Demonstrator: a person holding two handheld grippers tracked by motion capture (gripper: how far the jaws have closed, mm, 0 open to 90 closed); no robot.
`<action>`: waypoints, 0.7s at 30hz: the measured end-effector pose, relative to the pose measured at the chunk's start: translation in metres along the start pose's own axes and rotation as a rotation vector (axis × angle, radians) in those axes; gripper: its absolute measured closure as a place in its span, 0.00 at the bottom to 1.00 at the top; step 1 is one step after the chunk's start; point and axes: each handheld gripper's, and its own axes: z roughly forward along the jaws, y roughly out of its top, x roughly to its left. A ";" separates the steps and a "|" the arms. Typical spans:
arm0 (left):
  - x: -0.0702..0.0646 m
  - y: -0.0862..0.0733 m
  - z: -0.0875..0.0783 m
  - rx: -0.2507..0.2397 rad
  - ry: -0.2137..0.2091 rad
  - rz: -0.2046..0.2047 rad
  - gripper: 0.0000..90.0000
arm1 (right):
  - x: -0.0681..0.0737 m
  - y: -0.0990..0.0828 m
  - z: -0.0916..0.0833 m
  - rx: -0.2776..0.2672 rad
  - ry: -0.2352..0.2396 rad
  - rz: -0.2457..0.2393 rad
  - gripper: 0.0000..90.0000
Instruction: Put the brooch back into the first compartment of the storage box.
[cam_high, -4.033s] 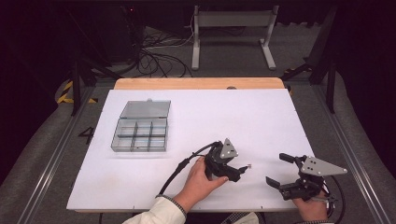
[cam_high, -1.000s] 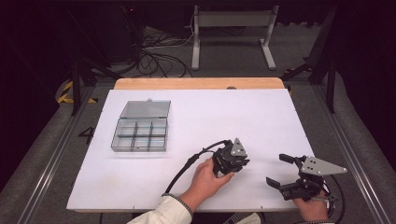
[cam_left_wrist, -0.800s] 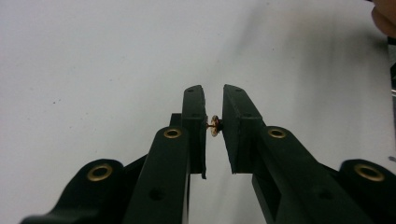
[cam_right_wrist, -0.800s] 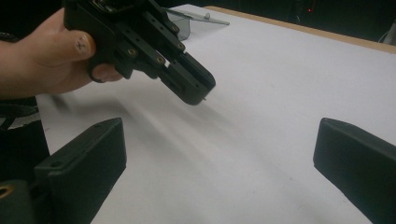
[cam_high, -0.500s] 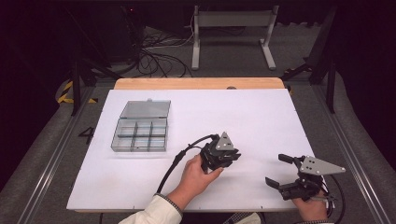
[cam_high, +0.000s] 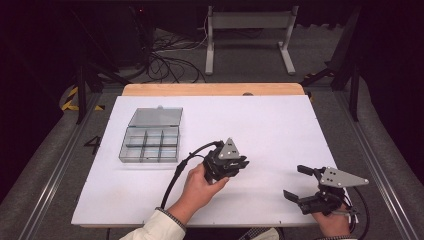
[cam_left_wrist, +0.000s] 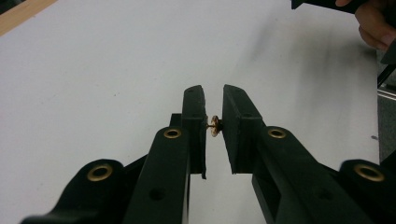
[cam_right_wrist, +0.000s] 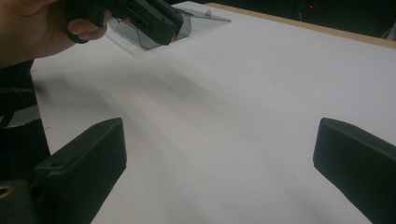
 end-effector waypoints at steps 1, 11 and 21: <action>0.001 0.000 -0.002 -0.002 0.004 0.002 0.88 | 0.000 0.000 0.000 -0.001 0.001 -0.004 0.04; 0.013 -0.003 -0.027 -0.031 0.029 -0.014 0.88 | 0.000 0.000 0.001 0.004 -0.001 -0.003 0.04; 0.025 -0.009 -0.047 -0.020 0.086 -0.007 0.88 | 0.001 0.000 0.002 0.006 0.002 -0.002 0.04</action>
